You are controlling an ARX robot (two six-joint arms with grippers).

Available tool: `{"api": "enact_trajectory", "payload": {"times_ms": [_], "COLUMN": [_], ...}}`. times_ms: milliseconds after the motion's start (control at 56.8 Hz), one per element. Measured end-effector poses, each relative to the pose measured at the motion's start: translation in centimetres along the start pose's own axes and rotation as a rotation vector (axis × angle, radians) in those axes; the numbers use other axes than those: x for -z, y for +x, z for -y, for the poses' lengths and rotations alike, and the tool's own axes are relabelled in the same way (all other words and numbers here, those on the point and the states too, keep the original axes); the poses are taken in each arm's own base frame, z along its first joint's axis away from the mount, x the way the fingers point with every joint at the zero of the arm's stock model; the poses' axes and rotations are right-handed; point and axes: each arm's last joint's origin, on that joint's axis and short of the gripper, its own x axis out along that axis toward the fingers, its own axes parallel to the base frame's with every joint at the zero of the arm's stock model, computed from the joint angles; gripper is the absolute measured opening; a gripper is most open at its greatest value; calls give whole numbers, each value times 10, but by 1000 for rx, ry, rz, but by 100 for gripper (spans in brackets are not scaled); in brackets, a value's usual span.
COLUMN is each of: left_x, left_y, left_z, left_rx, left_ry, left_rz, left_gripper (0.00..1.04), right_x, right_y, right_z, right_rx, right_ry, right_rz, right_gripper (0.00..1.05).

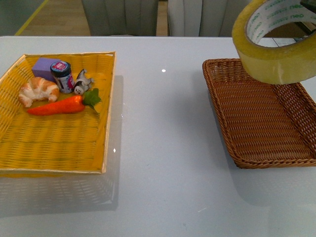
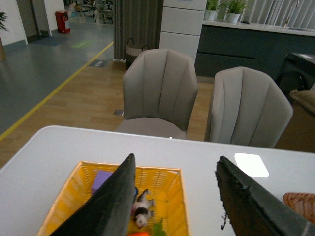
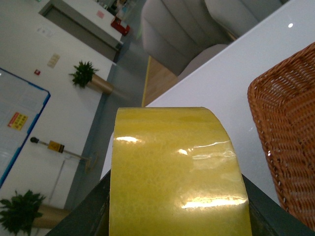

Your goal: Move tape to another basket

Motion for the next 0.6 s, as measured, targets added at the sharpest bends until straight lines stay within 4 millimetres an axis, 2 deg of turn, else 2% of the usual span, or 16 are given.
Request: {"api": "enact_trajectory", "payload": {"times_ms": [141,282,405,598], "left_x": [17,23,27,34], "left_y": [-25,-41,-55,-72], "left_z": [-23,-37,-48,-59], "left_rx": [7,14,9,7], "left_ry": [76,89,94,96], "left_rz": [-32,-26,-22,-28], "left_gripper": [23,1,2,2], "right_x": [-7,-14,-16,-6], "right_y": [7,22,40,73], "right_z": [21,50,76,109], "right_rx": [34,116,182,256], "right_ry": [30,64,94,159], "right_rz": [-5,9,13,-9], "right_gripper": [46,46,46,46]}}
